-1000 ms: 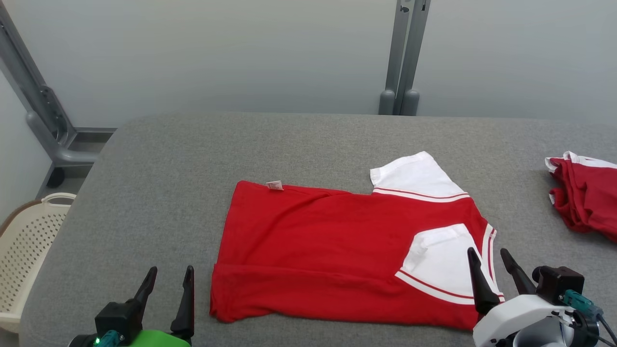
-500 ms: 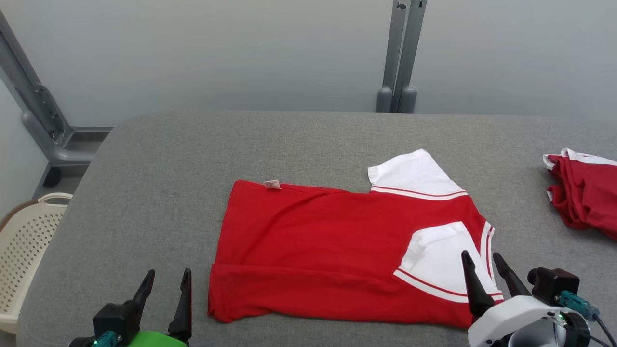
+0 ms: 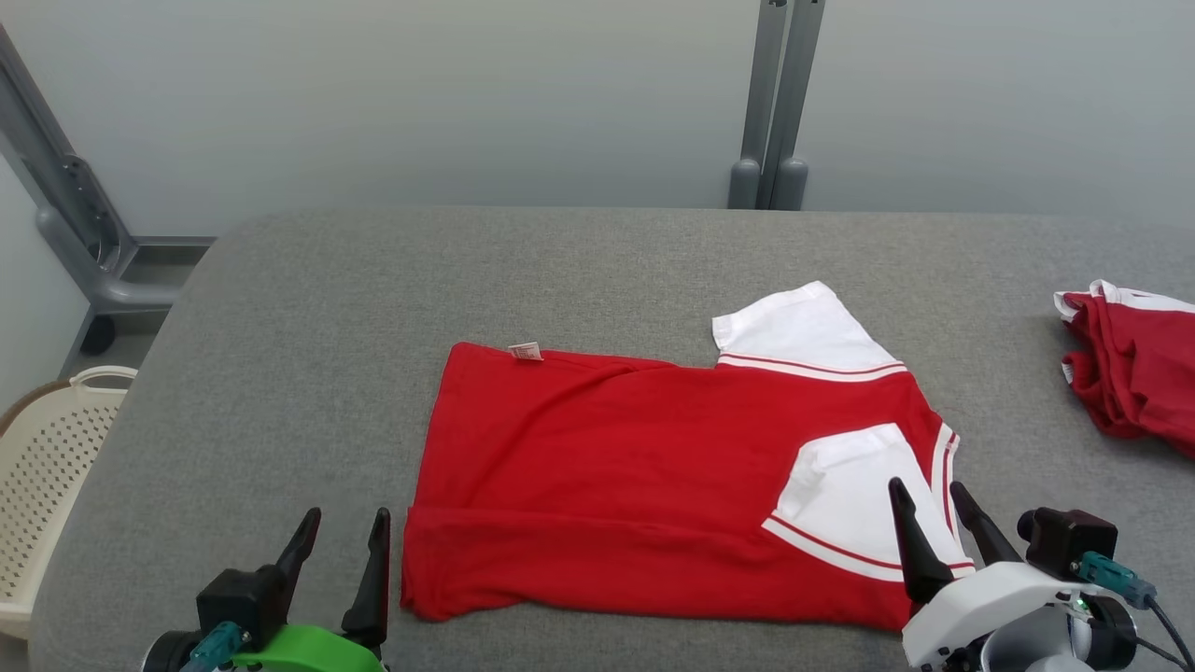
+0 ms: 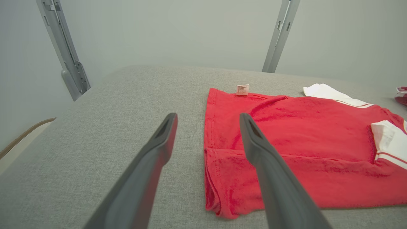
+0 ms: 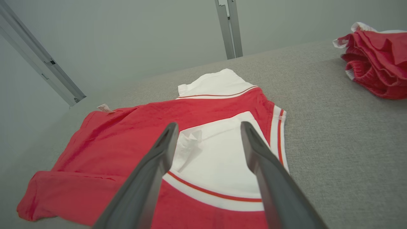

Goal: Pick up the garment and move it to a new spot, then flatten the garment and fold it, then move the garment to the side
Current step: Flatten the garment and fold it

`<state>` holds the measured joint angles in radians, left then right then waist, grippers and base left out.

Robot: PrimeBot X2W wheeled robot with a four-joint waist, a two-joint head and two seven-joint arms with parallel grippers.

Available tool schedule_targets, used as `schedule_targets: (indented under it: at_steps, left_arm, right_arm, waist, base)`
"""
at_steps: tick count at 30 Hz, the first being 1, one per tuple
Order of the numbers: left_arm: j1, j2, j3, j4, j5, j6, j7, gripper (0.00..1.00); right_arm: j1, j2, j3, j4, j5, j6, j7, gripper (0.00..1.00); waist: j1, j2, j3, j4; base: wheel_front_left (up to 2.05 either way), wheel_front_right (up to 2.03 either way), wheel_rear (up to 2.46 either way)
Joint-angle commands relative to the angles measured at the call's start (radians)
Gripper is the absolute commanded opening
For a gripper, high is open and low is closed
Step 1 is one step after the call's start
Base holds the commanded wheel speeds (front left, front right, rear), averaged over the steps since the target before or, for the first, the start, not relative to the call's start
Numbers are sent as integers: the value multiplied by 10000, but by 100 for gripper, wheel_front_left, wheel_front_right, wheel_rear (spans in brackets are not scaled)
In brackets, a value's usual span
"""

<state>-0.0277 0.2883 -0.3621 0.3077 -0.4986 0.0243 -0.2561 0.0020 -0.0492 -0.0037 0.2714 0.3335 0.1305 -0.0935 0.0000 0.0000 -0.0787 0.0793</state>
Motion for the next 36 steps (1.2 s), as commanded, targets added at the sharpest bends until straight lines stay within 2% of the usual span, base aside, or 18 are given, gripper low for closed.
schedule_targets:
  at_steps: [1, 6, 10, 13, 18, 24, 29, 31, 36]
  left_arm:
    - [-192, 17, -23, 29, 50, -70, 30, 100]
    - [-1027, 114, -261, 198, 174, -329, 510, 100]
    - [-2084, 193, -437, 510, 224, -454, 1382, 100]
    - [-3153, 183, -500, 810, 270, -483, 2119, 100]
    - [-4809, -164, -662, 1600, 25, -536, 3671, 100]
    - [-6641, -569, -887, 2717, -90, -383, 5591, 100]
    - [-7801, -734, -1051, 3454, 48, -48, 6785, 100]
    - [-8190, -813, -1072, 3679, -37, -100, 7202, 100]
    - [-9085, -579, -1401, 4203, 338, -151, 7875, 100]
  right_arm:
    - [-121, -26, -9, -34, 68, 1, 28, 100]
    - [-677, -26, 61, -75, -203, 2, 860, 100]
    - [-1588, -114, 140, -84, -374, 1, 2805, 100]
    - [-2491, -472, 324, -223, -381, -1, 4426, 100]
    - [-3919, -1570, 1100, -581, -38, -4, 6849, 100]
    - [-5553, -2808, 1776, -592, 466, -1, 8942, 100]
    - [-6847, -3426, 2239, -265, 721, -1, 9849, 100]
    - [-7383, -3556, 2488, -107, 751, 1, 9999, 100]
    - [-8573, -3624, 3133, 442, 706, -1, 9893, 100]
  waist:
    - [0, 0, 45, 2]
    - [0, 0, 375, -19]
    - [0, 0, 833, -118]
    - [0, 0, 1378, -183]
    - [0, 0, 2365, -229]
    - [0, 0, 3283, -263]
    - [0, 0, 3906, -308]
    - [0, 0, 4142, -327]
    - [0, 0, 4683, -415]
  base:
    - [0, 0, 0]
    - [0, 0, 0]
    - [0, 0, 0]
    - [0, 0, 0]
    - [0, 0, 0]
    - [0, 0, 0]
    - [0, 0, 0]
    - [0, 0, 0]
    - [0, 0, 0]
